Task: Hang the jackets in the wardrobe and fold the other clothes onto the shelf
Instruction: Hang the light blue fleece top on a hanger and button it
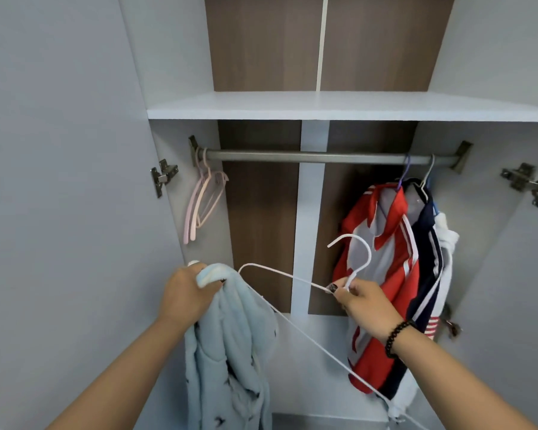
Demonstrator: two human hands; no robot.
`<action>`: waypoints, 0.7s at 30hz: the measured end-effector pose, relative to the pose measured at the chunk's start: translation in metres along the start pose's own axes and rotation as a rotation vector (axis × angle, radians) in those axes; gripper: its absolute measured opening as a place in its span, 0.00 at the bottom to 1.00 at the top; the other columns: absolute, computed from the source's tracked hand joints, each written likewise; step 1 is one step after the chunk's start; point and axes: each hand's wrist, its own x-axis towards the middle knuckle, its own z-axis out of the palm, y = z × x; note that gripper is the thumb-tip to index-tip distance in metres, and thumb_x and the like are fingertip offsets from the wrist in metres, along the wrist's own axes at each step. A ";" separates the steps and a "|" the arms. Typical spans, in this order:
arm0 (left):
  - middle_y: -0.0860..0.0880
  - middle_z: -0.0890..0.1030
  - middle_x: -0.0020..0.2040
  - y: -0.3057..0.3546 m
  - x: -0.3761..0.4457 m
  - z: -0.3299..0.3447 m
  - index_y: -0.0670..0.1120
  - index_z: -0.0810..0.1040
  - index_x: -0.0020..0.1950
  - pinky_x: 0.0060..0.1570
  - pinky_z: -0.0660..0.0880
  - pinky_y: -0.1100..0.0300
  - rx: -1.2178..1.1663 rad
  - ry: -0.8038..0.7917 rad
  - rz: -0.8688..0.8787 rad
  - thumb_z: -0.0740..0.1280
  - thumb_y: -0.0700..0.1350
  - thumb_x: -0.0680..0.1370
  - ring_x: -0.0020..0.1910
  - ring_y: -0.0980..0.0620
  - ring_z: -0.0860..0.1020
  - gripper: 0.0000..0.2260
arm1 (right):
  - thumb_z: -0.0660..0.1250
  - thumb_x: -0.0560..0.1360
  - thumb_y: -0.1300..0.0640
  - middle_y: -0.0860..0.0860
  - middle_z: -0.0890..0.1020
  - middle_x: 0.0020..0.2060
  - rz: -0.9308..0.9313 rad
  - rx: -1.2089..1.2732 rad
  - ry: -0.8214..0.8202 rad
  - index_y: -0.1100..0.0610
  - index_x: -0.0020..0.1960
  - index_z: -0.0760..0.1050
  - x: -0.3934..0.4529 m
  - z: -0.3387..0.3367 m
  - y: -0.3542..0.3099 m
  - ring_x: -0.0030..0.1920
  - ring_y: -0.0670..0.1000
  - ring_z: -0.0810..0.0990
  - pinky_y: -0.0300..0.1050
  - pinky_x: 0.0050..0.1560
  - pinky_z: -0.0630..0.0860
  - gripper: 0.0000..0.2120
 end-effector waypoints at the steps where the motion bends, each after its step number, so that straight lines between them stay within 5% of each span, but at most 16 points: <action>1: 0.48 0.79 0.40 -0.002 -0.002 -0.002 0.48 0.77 0.41 0.37 0.65 0.59 -0.008 0.015 0.000 0.73 0.43 0.72 0.40 0.47 0.76 0.05 | 0.64 0.77 0.62 0.45 0.75 0.27 -0.017 0.003 0.013 0.58 0.39 0.78 -0.006 -0.001 -0.002 0.29 0.43 0.72 0.36 0.34 0.70 0.09; 8: 0.50 0.77 0.35 -0.010 -0.025 -0.016 0.47 0.75 0.38 0.39 0.67 0.57 -0.064 0.059 -0.254 0.74 0.44 0.72 0.38 0.47 0.75 0.08 | 0.65 0.77 0.58 0.55 0.71 0.27 -0.137 -0.110 -0.120 0.67 0.40 0.80 -0.038 -0.016 -0.009 0.30 0.52 0.68 0.42 0.31 0.67 0.13; 12: 0.48 0.78 0.35 -0.006 -0.041 -0.021 0.45 0.75 0.39 0.39 0.68 0.57 -0.092 0.123 -0.370 0.74 0.44 0.71 0.39 0.45 0.76 0.08 | 0.65 0.78 0.56 0.65 0.80 0.39 -0.162 -0.092 -0.198 0.50 0.43 0.84 -0.058 -0.033 -0.011 0.39 0.66 0.74 0.55 0.41 0.75 0.11; 15: 0.49 0.77 0.34 0.009 -0.058 -0.018 0.45 0.76 0.39 0.38 0.68 0.56 -0.115 0.154 -0.386 0.74 0.45 0.71 0.37 0.45 0.76 0.08 | 0.64 0.78 0.55 0.69 0.80 0.47 -0.168 -0.094 -0.271 0.48 0.42 0.84 -0.077 -0.045 -0.009 0.52 0.73 0.75 0.68 0.54 0.73 0.11; 21: 0.50 0.76 0.32 0.061 -0.104 -0.009 0.45 0.74 0.37 0.31 0.67 0.59 -0.126 0.185 -0.256 0.74 0.45 0.71 0.32 0.53 0.73 0.10 | 0.62 0.79 0.56 0.68 0.80 0.50 -0.188 -0.155 -0.382 0.50 0.47 0.84 -0.106 -0.059 -0.003 0.55 0.68 0.75 0.63 0.57 0.73 0.11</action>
